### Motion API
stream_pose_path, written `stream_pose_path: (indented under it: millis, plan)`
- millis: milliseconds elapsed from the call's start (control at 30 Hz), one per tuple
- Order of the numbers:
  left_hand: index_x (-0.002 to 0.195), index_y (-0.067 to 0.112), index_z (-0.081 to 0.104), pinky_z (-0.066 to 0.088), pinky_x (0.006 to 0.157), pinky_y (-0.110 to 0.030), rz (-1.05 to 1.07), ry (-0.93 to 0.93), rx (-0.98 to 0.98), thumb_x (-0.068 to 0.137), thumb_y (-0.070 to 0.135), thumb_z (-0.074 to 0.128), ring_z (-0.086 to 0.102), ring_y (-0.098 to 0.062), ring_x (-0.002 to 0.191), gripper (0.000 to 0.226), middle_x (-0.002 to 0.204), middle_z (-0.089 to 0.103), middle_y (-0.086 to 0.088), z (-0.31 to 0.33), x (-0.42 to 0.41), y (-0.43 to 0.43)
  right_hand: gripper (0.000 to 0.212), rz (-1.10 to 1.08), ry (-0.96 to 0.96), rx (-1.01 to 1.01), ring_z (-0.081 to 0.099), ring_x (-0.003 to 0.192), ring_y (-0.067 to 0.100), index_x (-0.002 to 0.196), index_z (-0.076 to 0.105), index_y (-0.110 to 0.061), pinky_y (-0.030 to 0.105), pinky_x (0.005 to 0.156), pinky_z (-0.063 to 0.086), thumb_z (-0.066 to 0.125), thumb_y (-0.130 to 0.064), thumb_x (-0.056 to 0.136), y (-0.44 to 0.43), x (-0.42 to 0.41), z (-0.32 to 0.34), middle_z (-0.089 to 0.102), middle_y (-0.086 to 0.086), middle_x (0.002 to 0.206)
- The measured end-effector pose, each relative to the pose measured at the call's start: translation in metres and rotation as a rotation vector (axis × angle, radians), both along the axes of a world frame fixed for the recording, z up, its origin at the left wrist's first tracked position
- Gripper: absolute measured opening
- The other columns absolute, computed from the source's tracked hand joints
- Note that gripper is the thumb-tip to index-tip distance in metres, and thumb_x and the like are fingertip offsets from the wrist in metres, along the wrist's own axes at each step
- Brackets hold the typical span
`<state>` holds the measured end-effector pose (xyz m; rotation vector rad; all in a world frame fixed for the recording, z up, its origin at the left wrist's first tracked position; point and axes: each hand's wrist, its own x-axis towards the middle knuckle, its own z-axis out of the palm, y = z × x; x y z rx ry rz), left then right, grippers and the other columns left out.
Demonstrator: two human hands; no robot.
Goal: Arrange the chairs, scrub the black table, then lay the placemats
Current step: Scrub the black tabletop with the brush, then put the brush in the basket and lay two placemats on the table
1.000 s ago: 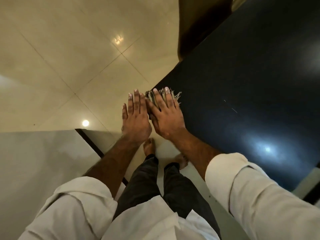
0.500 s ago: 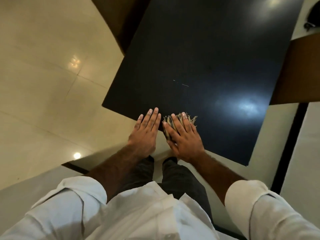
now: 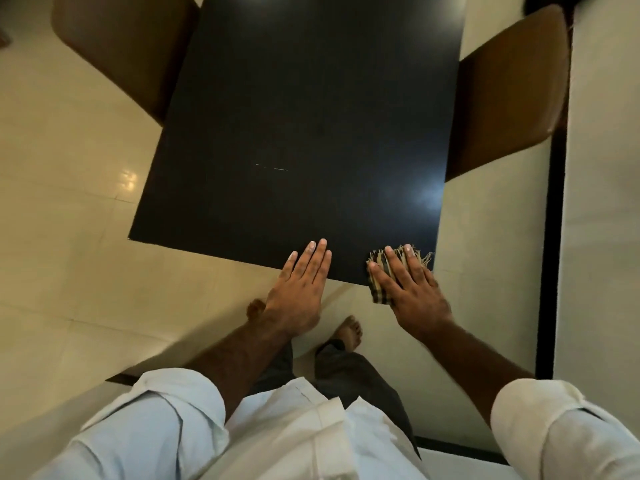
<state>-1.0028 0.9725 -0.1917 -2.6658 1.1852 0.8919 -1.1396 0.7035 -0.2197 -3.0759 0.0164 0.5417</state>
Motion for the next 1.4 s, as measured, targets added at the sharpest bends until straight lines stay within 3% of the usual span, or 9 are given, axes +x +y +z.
stream_pose_path:
  millis: [300, 367, 433, 500, 567, 733, 833, 1067, 1400]
  plan:
    - [0.169, 0.015, -0.029, -0.004, 0.138, -0.054, -0.073, 0.077, -0.014, 0.104, 0.024, 0.048, -0.033, -0.026, 0.164, 0.101, 0.173, -0.044, -0.007, 0.030, -0.053, -0.086, 0.103, -0.220, 0.078, 0.198, -0.022, 0.168, 0.037, 0.171, -0.019, -0.047, 0.061, 0.136, 0.013, 0.059, -0.022, 0.108, -0.037, -0.041, 0.029, -0.026, 0.000, 0.182]
    - [0.170, 0.017, -0.027, -0.001, 0.139, -0.053, -0.054, 0.144, -0.084, 0.103, 0.023, 0.052, -0.032, -0.023, 0.164, 0.104, 0.174, -0.043, -0.004, 0.047, -0.056, -0.105, 0.091, -0.403, 0.055, 0.351, -0.004, 0.171, 0.034, 0.174, -0.002, -0.049, 0.063, 0.135, 0.021, 0.056, -0.021, 0.110, -0.037, -0.046, 0.056, -0.005, -0.002, 0.186]
    - [0.171, 0.019, -0.024, 0.002, 0.139, -0.051, -0.037, 0.192, -0.189, 0.104, 0.024, 0.060, -0.027, -0.020, 0.166, 0.108, 0.177, -0.037, 0.000, 0.069, -0.055, -0.123, 0.072, -0.590, -0.072, 0.528, 0.041, 0.159, 0.028, 0.169, 0.030, -0.046, 0.061, 0.126, 0.042, 0.060, -0.020, 0.109, -0.038, -0.049, 0.090, 0.041, -0.001, 0.174]
    - [0.174, 0.024, -0.016, 0.006, 0.140, -0.050, -0.015, 0.251, -0.330, 0.104, 0.027, 0.069, -0.012, -0.018, 0.170, 0.110, 0.183, -0.020, 0.002, 0.098, -0.054, -0.139, 0.052, -0.693, -0.147, 0.646, 0.064, 0.125, 0.020, 0.154, 0.054, -0.033, 0.049, 0.111, 0.057, 0.065, -0.014, 0.106, -0.040, -0.050, 0.128, 0.068, -0.001, 0.142]
    - [0.177, 0.028, 0.002, 0.017, 0.137, -0.042, 0.019, 0.349, -0.473, 0.102, 0.027, 0.077, 0.017, -0.010, 0.165, 0.106, 0.183, 0.014, 0.007, 0.126, -0.054, -0.153, 0.041, -0.735, -0.168, 0.703, 0.066, 0.110, 0.015, 0.143, 0.061, -0.027, 0.040, 0.103, 0.060, 0.066, -0.012, 0.106, -0.042, -0.055, 0.164, 0.070, -0.004, 0.124]
    - [0.144, 0.029, 0.064, 0.049, 0.094, -0.005, 0.038, 0.399, -0.660, 0.104, 0.018, 0.074, 0.067, 0.009, 0.111, 0.043, 0.127, 0.073, 0.012, 0.170, -0.051, -0.173, 0.033, -0.824, -0.257, 0.741, 0.073, 0.102, 0.011, 0.136, 0.062, -0.032, 0.035, 0.093, 0.064, 0.070, -0.019, 0.107, -0.043, -0.081, 0.222, 0.075, -0.008, 0.114]
    - [0.137, 0.029, 0.070, 0.059, 0.093, -0.017, -0.040, 0.363, -0.644, 0.105, 0.027, 0.073, 0.071, 0.000, 0.102, 0.032, 0.118, 0.075, 0.012, 0.176, -0.048, -0.188, 0.040, -0.878, -0.242, 0.623, 0.074, 0.103, 0.013, 0.146, 0.064, -0.033, 0.040, 0.096, 0.065, 0.069, -0.022, 0.107, -0.047, -0.100, 0.230, 0.077, -0.005, 0.118]
    - [0.165, 0.029, 0.043, 0.046, 0.125, -0.045, -0.330, 0.135, -0.479, 0.108, 0.053, 0.062, 0.053, -0.014, 0.149, 0.065, 0.166, 0.052, 0.006, 0.158, -0.039, -0.253, 0.062, -1.049, -0.267, 0.150, 0.069, 0.123, 0.026, 0.162, 0.047, -0.046, 0.046, 0.098, 0.062, 0.057, -0.017, 0.108, -0.098, -0.129, 0.229, 0.065, -0.007, 0.153]
    - [0.176, 0.023, 0.010, 0.026, 0.135, -0.055, -0.448, 0.002, -0.233, 0.111, 0.065, 0.043, 0.010, -0.029, 0.171, 0.085, 0.186, 0.006, -0.004, 0.115, -0.060, -0.430, 0.080, -1.104, -0.180, 0.113, 0.064, 0.132, 0.033, 0.170, 0.032, -0.033, 0.051, 0.104, 0.059, 0.060, -0.006, 0.100, -0.280, -0.158, 0.186, 0.053, 0.002, 0.165]
